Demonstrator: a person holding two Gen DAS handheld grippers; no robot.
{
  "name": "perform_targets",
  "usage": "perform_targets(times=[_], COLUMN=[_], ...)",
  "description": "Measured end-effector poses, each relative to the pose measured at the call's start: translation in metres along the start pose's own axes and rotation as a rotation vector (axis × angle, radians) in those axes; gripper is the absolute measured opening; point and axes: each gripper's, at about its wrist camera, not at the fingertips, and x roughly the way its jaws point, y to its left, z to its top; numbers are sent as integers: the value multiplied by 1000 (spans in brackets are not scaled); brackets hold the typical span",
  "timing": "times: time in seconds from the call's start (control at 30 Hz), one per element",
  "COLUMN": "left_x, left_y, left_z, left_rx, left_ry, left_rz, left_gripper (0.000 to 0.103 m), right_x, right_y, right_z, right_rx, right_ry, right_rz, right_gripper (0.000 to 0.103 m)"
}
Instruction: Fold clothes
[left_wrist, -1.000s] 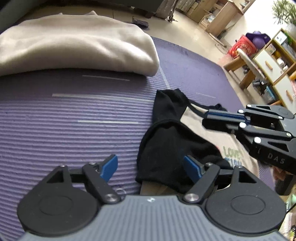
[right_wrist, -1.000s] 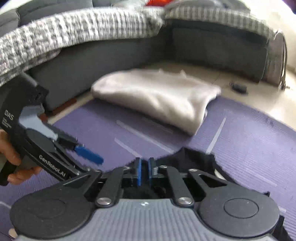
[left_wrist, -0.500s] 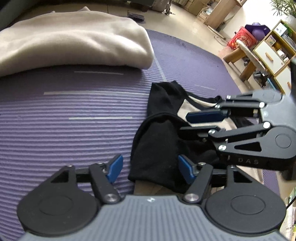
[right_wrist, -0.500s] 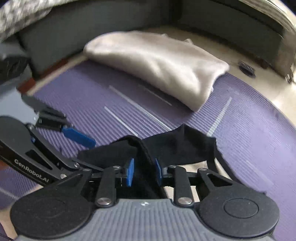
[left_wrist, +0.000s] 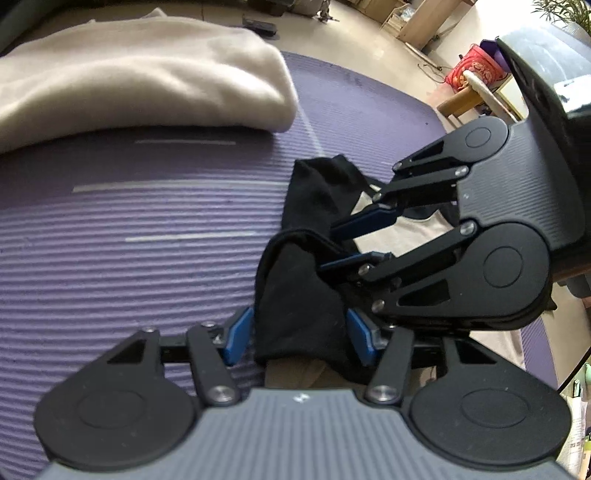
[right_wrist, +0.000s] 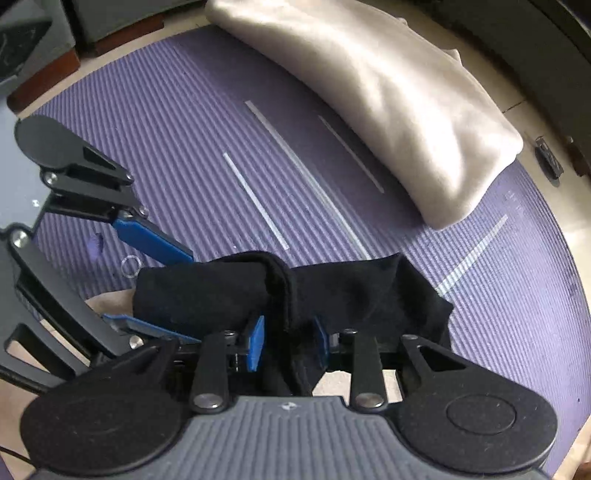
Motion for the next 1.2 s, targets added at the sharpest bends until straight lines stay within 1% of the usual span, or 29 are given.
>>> perform_targets(times=[0.03,0.1,0.13,0.2,0.27,0.3,0.33,0.37,0.4,0.43,0.47,0.5,0.53,0.57,0.6,0.63,0.67,0.7,0.77,0.8,0.93,1.03,1.2], left_x=[1,1,0,0,-3,-4,-6,-8,-10,-11,-12,-12,-12,-12,-11,-11,-10,-10,-11,-13,-17,-18,-17], left_y=[1,2,2,2,2,3,3,3,4,4,5,7,8,9,11,12,13,13,12,11,12,18,20], left_z=[-1,-1,-1,-2,-2,-2,-2,-2,-3,-4,-4,-5,-5,-5,-5,-5,-5,-4,-3,-2,-1,-3,-3], left_rx=[-4,-6,-5,-8,-22,-27,-32,-30,-24,-18,-19,-24,-34,-44,-62,-80,-89,-98,-98,-96,-78,-91,-110], left_ry=[1,2,3,2,-5,-9,-13,-15,-18,-23,-28,-32,-34,-34,-31,-29,-30,-32,-36,-39,-52,-45,-45], left_rz=[-1,0,2,3,-1,-3,-4,-5,-4,-2,-4,-11,-17,-21,-27,-32,-36,-40,-41,-40,-27,-19,-34], left_gripper=[58,59,59,59,59,59,59,59,59,59,59,59,59,59,58,58,58,58,58,58,58,58,59], right_x=[0,-1,-1,-1,-2,-3,-5,-9,-15,-20,-24,-27,-26,-24,-21,-20,-17,-16,-15,-17,-29,-41,-58], right_y=[-1,-3,-4,-11,-19,-19,-17,-11,-4,2,6,9,10,8,5,4,1,0,1,3,2,1,4], right_z=[0,-2,-3,-6,-13,-15,-17,-20,-26,-32,-41,-49,-52,-54,-55,-55,-53,-52,-47,-46,-48,-53,-61], right_rx=[7,37,48,94,148,145,132,98,58,23,4,-2,7,43,88,103,131,134,125,108,95,82,58], right_ry=[-2,-10,-12,-19,-44,-55,-74,-117,-176,-242,-331,-407,-424,-434,-433,-429,-415,-402,-373,-378,-424,-459,-506], right_rz=[-3,-19,-25,-28,-24,-26,-35,-56,-76,-91,-100,-109,-108,-93,-68,-56,-28,-14,-3,-8,-22,-32,-43], right_gripper=[34,48,51,63,66,65,64,59,54,53,51,47,45,41,38,35,23,6,4,3,3,3,2])
